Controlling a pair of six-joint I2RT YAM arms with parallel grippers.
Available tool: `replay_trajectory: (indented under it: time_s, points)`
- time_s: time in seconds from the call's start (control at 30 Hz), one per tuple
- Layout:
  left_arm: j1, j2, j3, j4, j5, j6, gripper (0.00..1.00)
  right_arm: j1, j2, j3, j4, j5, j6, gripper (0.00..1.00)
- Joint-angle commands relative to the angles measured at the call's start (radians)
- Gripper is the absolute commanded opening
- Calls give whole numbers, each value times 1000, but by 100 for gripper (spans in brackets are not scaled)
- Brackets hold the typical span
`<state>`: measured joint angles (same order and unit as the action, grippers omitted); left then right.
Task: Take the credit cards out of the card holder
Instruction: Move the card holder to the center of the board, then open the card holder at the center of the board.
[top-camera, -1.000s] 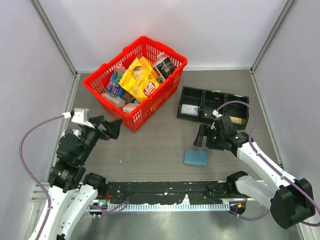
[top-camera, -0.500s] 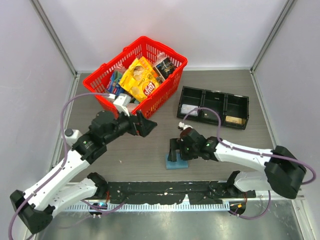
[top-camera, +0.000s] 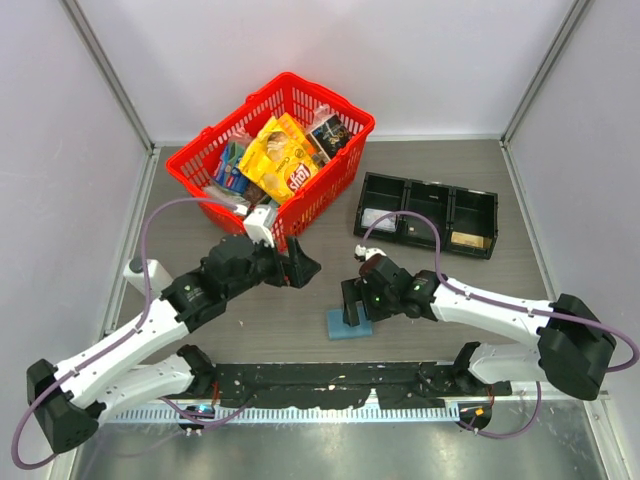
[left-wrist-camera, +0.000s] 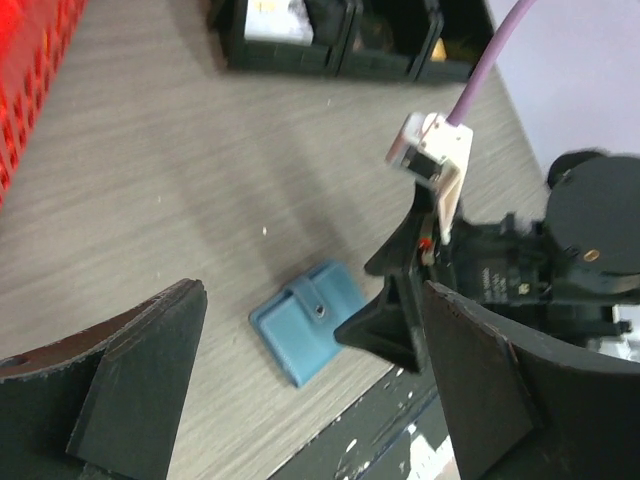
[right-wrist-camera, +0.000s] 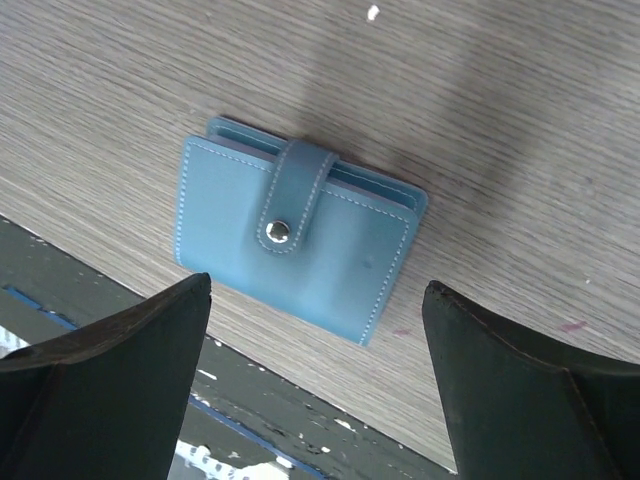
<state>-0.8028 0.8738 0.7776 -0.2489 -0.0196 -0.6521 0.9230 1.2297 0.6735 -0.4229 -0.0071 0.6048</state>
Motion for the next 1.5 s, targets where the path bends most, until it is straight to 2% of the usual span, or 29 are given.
replay_trajectory:
  time_s: [0.0, 0.27, 0.47, 0.6, 0.67, 0.8, 0.93, 1.03, 1.2, 1.3, 1.47]
  points:
    - [-55, 22, -53, -59, -31, -53, 90, 4, -6, -14, -36, 22, -56, 89]
    - [-185, 151, -94, -112, -92, -103, 86, 0, 30, -23, -30, 33, -91, 87]
    - [-277, 365, -22, -200, -154, -35, 88, -33, -15, -54, -8, 78, -76, 86]
    - [-358, 517, 34, -210, -193, 8, 91, -108, -74, -87, 27, 64, -63, 84]
    - [-398, 574, 61, -210, -216, 34, 96, -159, -101, -107, 68, 22, -66, 83]
    - [-456, 646, 103, -211, -264, 60, 100, -265, -130, -141, 208, -184, -73, 77]
    - [-457, 677, 103, -204, -292, 54, 100, -326, -70, -149, 325, -312, -66, 73]
    - [-457, 691, 91, -181, -324, 51, 100, -339, 17, -134, 392, -373, -69, 63]
    - [-438, 723, 86, -150, -385, 49, 100, -339, 141, -120, 464, -470, -63, 56]
    - [-389, 729, 78, -116, -388, 51, 100, -339, 149, -135, 461, -504, -56, 50]
    - [-267, 725, 75, -26, -333, 81, 99, -337, 67, -228, 480, -524, 4, 47]
